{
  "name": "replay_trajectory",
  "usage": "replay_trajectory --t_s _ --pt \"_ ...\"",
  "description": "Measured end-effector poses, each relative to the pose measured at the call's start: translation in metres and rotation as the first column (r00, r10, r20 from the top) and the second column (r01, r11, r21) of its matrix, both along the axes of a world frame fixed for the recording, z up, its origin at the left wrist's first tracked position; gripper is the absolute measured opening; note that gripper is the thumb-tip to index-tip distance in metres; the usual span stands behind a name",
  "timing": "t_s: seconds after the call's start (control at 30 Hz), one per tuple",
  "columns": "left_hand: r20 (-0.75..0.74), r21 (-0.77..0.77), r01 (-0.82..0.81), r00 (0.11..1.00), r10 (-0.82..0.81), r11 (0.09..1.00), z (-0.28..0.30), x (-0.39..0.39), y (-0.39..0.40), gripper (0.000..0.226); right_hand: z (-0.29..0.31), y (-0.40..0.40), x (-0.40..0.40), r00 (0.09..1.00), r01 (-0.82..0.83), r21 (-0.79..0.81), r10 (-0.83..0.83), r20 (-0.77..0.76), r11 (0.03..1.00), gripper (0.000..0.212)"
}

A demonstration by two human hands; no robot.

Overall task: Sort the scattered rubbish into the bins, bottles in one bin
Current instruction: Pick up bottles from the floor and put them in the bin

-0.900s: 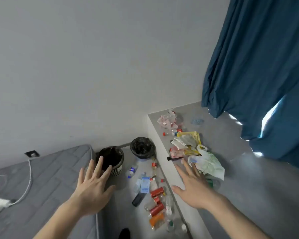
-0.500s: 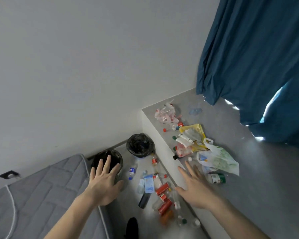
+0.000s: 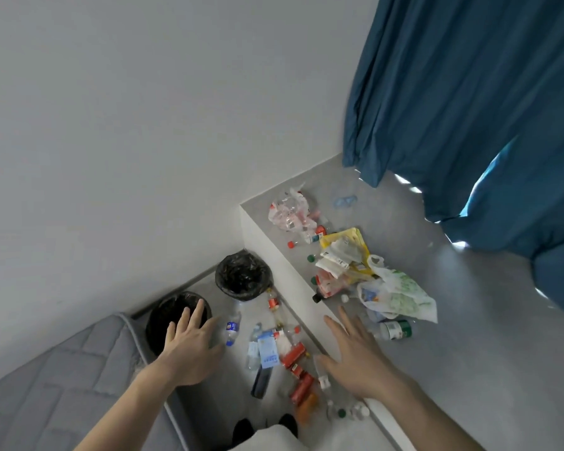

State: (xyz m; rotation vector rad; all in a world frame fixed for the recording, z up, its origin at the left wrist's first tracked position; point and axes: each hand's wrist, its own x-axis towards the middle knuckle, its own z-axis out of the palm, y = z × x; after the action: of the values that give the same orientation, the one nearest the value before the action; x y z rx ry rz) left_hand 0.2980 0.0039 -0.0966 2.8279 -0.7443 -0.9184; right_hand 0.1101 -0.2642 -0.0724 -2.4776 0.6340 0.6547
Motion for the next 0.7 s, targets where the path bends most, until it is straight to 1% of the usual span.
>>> replay_trajectory --t_s 0.17,0.3,0.5,0.6,0.7 --pt "0.007 -0.011 0.036 0.999 -0.036 0.999 0.001 0.005 -0.017 0.063 -0.021 -0.005 0.019 0.999 -0.016 0.014 0.017 -0.027 1.000 0.080" --pt "0.026 0.033 0.040 0.999 -0.041 0.999 0.001 0.025 -0.018 0.065 -0.031 -0.002 0.042 0.999 -0.050 0.038 0.050 0.008 0.998 0.080" --pt "0.016 0.074 0.075 0.997 -0.077 0.994 -0.011 0.079 -0.020 0.058 -0.039 -0.012 0.082 1.000 0.012 0.055 -0.013 0.012 0.998 0.082" --pt "0.005 0.086 0.132 0.991 -0.133 0.987 -0.025 0.122 -0.027 0.059 -0.054 -0.012 0.107 0.998 0.068 0.057 -0.067 -0.020 0.996 0.083" --pt "-0.041 0.097 0.221 0.975 -0.218 0.970 -0.038 0.171 -0.038 0.060 -0.074 -0.005 0.139 0.988 0.146 0.074 -0.142 -0.060 0.987 0.083"
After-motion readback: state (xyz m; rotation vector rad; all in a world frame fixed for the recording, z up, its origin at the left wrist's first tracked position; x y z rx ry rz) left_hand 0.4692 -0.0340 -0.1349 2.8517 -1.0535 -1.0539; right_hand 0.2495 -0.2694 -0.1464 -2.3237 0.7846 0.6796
